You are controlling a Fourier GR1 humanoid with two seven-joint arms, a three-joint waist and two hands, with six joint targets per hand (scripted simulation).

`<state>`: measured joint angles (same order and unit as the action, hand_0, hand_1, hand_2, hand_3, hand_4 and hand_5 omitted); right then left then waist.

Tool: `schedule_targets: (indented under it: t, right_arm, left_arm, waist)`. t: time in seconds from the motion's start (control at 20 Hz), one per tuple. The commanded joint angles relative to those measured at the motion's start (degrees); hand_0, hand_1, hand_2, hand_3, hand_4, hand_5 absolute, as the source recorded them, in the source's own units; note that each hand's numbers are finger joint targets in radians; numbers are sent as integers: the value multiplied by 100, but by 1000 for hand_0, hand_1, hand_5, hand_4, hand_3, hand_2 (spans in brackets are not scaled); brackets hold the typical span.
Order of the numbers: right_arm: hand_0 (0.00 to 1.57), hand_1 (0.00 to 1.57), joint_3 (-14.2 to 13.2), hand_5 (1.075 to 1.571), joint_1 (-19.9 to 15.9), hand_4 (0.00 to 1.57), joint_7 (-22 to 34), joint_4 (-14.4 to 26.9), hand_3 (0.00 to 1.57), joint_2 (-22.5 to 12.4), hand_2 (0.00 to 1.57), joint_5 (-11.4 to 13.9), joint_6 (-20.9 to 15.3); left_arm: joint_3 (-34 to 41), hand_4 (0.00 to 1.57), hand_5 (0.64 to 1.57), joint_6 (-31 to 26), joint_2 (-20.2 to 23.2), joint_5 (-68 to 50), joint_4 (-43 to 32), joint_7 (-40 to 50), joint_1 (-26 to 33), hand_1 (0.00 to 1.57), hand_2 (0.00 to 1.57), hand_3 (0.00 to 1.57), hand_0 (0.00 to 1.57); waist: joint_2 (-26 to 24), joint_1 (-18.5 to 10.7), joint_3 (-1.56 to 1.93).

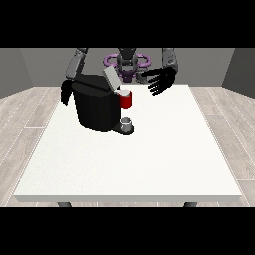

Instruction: Insert the coffee pod into the coffee machine and close the lid

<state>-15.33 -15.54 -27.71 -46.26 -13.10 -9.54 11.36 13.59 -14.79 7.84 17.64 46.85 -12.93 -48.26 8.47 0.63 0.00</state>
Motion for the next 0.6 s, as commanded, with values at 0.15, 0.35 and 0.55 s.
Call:
schedule_targets:
  t: [0.15, 0.35, 0.55]
  right_arm:
    - [0, 0, 163, 1571, 872, 227, -193, -16, 0, 314, 0, 139, -131]
    - [0, 0, 743, 1571, 1272, 0, 104, -668, 0, 725, 0, 502, -366]
    - [0, 0, 1440, 1571, 1587, 0, 557, -1444, 0, 893, 0, 927, -326]
  left_arm:
    - [32, 272, 1571, -645, -452, -577, 121, -761, 1753, 0, 0, 0, 0]
    - [1, 301, 1571, -534, -452, -514, 79, -915, 2686, 0, 0, 0, 0]
    - [244, 234, 1571, -727, -206, -689, -154, -834, 3437, 0, 0, 0, 0]
  waist:
    - [-1272, -479, -4]
    - [-1977, -199, -7]
    - [-2552, 72, -14]
